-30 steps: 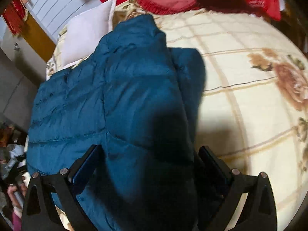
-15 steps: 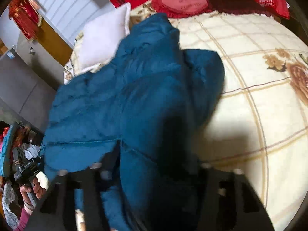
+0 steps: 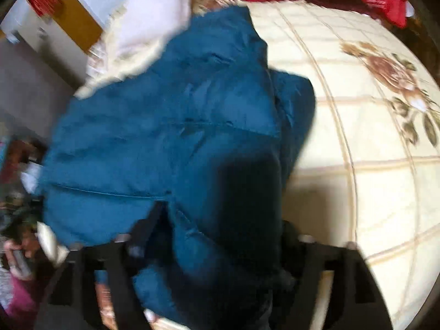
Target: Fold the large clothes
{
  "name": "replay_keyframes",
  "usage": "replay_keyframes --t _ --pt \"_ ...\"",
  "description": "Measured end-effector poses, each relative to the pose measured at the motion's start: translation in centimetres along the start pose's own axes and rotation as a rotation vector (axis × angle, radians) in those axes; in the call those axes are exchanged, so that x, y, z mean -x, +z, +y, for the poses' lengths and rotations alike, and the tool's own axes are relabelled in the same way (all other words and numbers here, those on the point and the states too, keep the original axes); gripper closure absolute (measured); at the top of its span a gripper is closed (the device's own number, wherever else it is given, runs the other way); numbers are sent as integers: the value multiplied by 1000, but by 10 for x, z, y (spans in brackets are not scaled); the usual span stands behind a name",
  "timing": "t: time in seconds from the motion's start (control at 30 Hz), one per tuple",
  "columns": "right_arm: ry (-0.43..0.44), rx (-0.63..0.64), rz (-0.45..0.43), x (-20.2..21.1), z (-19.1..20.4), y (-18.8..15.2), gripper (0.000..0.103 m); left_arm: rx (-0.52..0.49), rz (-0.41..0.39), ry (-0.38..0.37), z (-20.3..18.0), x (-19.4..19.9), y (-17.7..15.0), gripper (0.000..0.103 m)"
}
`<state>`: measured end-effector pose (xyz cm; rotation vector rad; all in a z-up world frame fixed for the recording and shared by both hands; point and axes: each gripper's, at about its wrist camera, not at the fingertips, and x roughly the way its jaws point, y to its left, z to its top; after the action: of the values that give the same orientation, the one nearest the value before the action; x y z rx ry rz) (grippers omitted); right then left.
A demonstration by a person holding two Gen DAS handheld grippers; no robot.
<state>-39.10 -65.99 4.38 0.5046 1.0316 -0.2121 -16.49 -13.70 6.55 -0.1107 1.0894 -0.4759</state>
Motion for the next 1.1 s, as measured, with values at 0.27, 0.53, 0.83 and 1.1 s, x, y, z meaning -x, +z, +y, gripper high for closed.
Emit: replay_keyframes --t 0.27,0.53,0.83,1.1 --pt "-171 130 -177 70 50 -4 18 -100 -275 181 -15 79 -11 69" --pt "-100 218 -304 69 120 -22 15 -169 -314 212 -76 74 -23 69" --pt "-32 203 -275 36 153 -57 12 -196 -282 151 -107 43 -51 69" --pt "-43 181 -301 30 164 -67 12 -196 -287 174 -110 31 -62 69"
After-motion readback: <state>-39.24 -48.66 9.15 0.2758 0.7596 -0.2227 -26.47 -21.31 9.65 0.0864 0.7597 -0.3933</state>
